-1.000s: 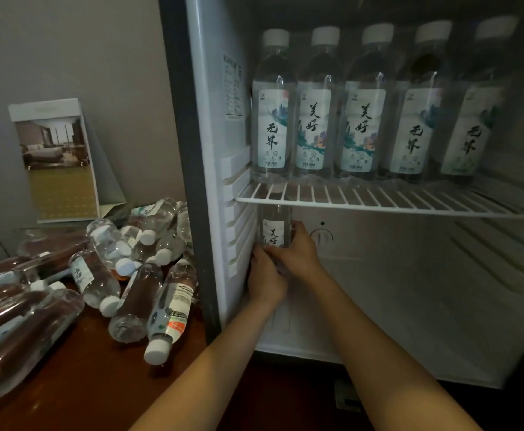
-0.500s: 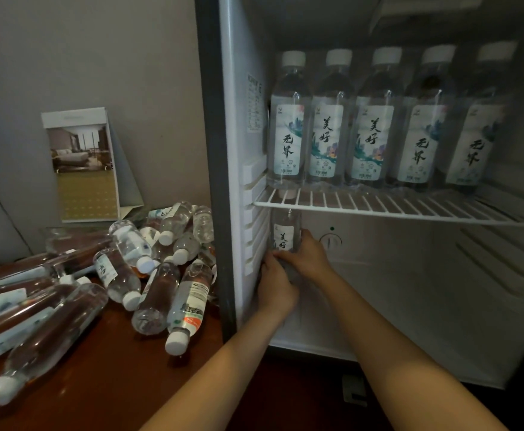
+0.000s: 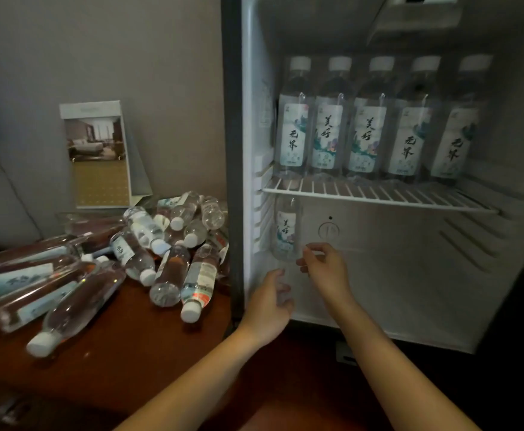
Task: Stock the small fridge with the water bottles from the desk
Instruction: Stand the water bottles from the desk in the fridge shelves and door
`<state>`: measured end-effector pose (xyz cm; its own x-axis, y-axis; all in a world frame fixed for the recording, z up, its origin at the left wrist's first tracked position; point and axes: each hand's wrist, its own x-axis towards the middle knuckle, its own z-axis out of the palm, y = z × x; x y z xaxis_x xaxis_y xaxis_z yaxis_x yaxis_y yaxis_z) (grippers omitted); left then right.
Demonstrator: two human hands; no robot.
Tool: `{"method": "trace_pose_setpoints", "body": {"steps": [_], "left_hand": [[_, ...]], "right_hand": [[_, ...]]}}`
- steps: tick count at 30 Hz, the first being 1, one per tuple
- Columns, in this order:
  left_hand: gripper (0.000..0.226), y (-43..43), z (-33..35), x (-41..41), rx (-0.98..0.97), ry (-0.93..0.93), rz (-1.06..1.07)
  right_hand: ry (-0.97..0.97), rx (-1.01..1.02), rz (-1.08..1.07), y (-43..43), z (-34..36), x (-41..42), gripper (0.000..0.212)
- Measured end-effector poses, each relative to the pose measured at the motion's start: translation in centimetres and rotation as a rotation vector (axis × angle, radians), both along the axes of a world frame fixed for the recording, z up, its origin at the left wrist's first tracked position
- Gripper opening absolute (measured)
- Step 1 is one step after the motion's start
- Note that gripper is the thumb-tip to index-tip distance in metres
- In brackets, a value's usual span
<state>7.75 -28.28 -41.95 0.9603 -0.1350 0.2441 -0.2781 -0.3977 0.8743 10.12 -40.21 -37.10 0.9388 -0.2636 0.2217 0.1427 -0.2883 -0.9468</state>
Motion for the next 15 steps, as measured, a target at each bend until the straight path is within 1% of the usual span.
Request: {"method": "trace_pose_setpoints", "body": {"steps": [3,4,6,8,10,11,12,15], "left_hand": [[0.026,3.6,-0.5,-2.4,-0.015,-0.1,-0.023],[0.023,4.9,-0.6,-3.1,-0.024,-0.114,-0.034],[0.025,7.5,-1.0,-4.0,-0.056,-0.1,0.011],[0.025,9.6,-1.5,-4.3,-0.053,-0.124,0.18],[0.017,11.3,-1.7,-4.2,0.048,-0.196,0.365],[0.011,12.0,-1.6,-4.2,0.131,-0.203,0.415],[0.014,12.4,-1.5,-4.1,0.226,-0.178,0.436],[0.038,13.4,-1.5,-3.7,0.462,-0.048,0.389]], "right_hand": [[0.008,0.064,0.058,1.6,-0.3,-2.4,0.008],[0.015,0.057,0.075,2.2,-0.5,-3.1,0.007],[0.043,0.043,0.11,3.8,-1.1,-4.4,0.009],[0.072,0.013,0.165,5.6,-1.8,-5.4,0.016],[0.079,-0.029,0.244,7.5,-2.6,-6.1,0.022],[0.077,-0.058,0.278,8.4,-3.0,-6.3,0.022],[0.075,-0.103,0.306,9.1,-3.2,-6.4,0.02],[0.085,-0.279,0.361,10.7,-3.8,-6.3,0.014]]}}
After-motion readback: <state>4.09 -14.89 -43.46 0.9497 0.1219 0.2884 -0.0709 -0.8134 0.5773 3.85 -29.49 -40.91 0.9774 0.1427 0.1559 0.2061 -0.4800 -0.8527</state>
